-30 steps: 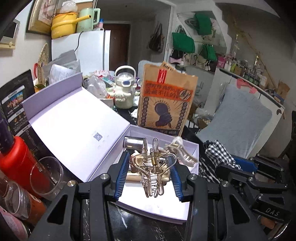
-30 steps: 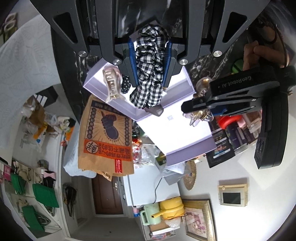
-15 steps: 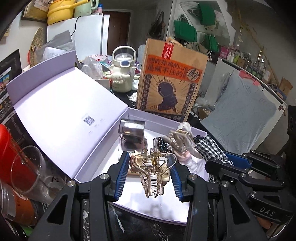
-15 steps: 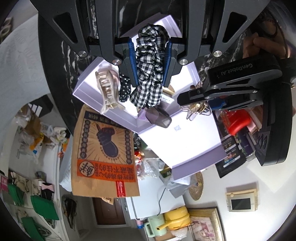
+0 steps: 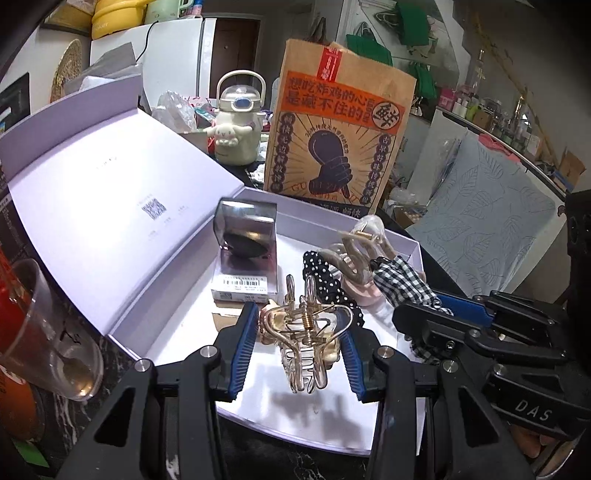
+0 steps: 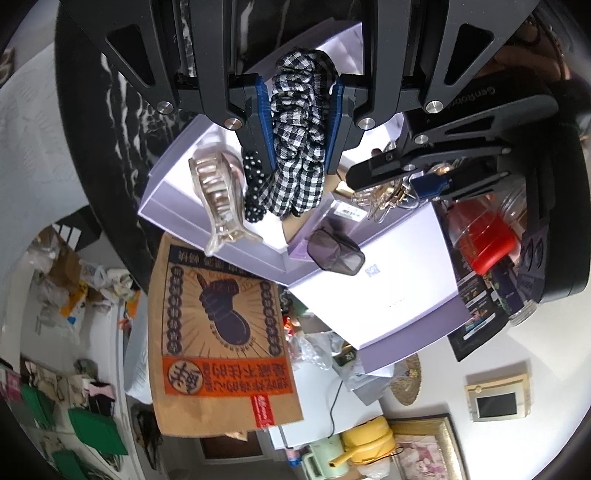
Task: Organize rigid objects
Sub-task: 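Lower the gold claw clip and gingham scrunchie into the lavender box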
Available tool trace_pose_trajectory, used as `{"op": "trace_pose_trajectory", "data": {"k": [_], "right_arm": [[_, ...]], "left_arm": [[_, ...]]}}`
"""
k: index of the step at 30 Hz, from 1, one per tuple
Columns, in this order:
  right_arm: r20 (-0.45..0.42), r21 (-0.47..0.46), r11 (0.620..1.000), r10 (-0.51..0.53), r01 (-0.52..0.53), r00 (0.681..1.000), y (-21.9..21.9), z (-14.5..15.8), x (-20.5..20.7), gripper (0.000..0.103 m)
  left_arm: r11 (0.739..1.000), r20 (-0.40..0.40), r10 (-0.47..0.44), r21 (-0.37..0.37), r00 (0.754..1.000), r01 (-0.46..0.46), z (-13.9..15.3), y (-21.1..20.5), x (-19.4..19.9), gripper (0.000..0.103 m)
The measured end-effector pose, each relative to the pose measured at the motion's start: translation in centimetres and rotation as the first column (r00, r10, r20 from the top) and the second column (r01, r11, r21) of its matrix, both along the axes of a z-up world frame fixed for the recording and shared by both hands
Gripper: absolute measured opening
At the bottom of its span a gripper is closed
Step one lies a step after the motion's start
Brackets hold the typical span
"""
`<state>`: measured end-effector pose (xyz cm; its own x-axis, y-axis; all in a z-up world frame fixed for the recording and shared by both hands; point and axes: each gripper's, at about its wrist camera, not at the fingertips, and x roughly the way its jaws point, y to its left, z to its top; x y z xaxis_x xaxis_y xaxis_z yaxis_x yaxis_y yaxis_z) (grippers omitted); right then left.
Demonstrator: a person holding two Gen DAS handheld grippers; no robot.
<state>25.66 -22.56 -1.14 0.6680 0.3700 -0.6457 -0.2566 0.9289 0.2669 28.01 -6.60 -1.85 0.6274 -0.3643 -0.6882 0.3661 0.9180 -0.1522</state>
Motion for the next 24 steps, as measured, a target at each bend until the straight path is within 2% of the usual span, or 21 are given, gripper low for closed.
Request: {"op": "trace_pose_trajectory", "data": {"k": [10,13,20,24], "right_arm": [[-0.029,0.024,1.0,-0.016,0.016,0.999,-0.5,-1.8,0.7,0.025],[-0.026,0.014,1.0,-0.012,0.012,1.0,-0.4,-1.9,0.7,0.025],[-0.033,-0.011,1.0,-0.002,0.001,0.999,0.1,-2.3,1.0,0.026],[-0.046,-0.014,1.0,0.003,-0.003,0.999,0.2,-2.7,1.4,0.027]], "left_arm": [[0.999,-0.012,0.001,0.04,1.0,-0.001,-1.5,-0.7,0.2,0.042],[0.997,-0.021,0.009,0.072,1.0,-0.008,-2.1,-0.9,0.3,0.042],[0.996,-0.061,0.025,0.088,0.998,-0.019,-3.3,-0.7,0.9,0.042],[0.995,-0.058,0.024,0.095,0.998,-0.019,-3.4,-0.9,1.0,0.042]]}}
